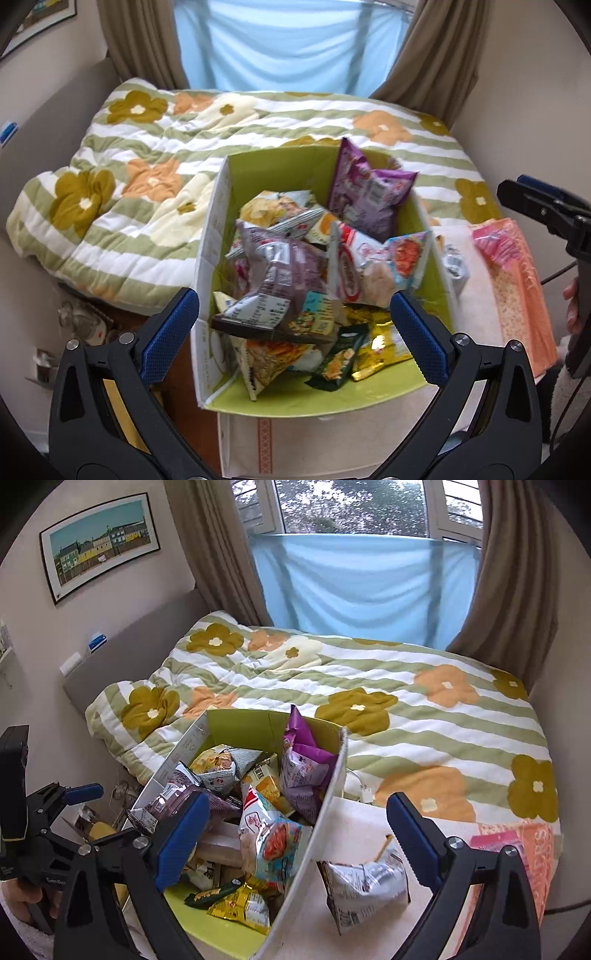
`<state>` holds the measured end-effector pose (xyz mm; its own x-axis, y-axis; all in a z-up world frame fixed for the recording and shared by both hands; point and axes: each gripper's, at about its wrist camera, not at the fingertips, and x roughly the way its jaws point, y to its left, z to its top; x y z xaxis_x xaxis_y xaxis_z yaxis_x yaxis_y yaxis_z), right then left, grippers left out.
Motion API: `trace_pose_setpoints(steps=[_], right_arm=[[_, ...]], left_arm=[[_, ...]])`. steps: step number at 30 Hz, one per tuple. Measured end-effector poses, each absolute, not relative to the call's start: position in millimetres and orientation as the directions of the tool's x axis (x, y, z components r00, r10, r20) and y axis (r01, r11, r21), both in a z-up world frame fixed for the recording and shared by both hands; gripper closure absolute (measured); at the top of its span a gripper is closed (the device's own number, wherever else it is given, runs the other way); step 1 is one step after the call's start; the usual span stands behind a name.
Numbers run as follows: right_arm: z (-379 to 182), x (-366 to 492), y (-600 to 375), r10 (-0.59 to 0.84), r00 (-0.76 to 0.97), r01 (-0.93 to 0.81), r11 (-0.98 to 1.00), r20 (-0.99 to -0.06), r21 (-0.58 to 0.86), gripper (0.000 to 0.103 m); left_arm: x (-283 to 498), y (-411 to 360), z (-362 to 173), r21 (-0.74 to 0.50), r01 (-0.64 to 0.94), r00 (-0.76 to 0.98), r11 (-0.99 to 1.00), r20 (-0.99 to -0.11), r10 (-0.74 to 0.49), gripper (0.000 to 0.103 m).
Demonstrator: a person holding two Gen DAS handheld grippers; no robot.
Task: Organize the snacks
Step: 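Withdraw both tools from the box toward the last two snack bags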
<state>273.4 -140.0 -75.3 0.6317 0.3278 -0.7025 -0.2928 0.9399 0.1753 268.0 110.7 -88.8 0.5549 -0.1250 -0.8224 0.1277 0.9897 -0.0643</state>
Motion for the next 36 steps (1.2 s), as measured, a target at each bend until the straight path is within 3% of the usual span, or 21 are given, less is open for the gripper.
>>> trace_pose_setpoints(steps=[5, 15, 21, 25, 30, 36], right_arm=[[-65.3, 257.1, -180.1, 0.318, 0.64, -0.185, 0.947, -0.699, 0.261, 0.007], [-56.0, 229.4, -275.0, 0.191, 0.73, -0.073, 0.976, -0.656, 0.204, 0.001], [-77.0, 235.6, -334.4, 0.206, 0.692, -0.095, 0.976, -0.692, 0.195, 0.001], [-95.2, 241.2, -364.8, 0.162, 0.644, -0.115, 0.987, -0.748, 0.115, 0.001], [-119.8, 247.1, -398.7, 0.117, 0.614, -0.106, 0.992, -0.78, 0.065, 0.0], [-152.7, 269.6, -425.6, 0.15, 0.556, -0.09, 0.989, -0.817, 0.121, 0.0]], left_arm=[[255.8, 87.0, -61.7, -0.025, 0.177, 0.609, 0.984, -0.782, -0.129, 0.0], [250.3, -6.1, -54.5, -0.001, 0.25, 0.629, 0.968, -0.76, -0.163, 0.0], [256.2, -81.8, -76.7, 0.027, 0.301, 0.582, 0.953, -0.797, -0.161, 0.0], [264.9, -127.4, -99.9, 0.066, 0.357, 0.533, 0.932, -0.833, -0.145, 0.0], [280.8, -173.6, -133.0, 0.152, 0.455, 0.468, 0.878, -0.879, -0.09, 0.0], [303.3, -206.5, -184.0, 0.245, 0.577, 0.352, 0.779, -0.935, 0.033, 0.0]])
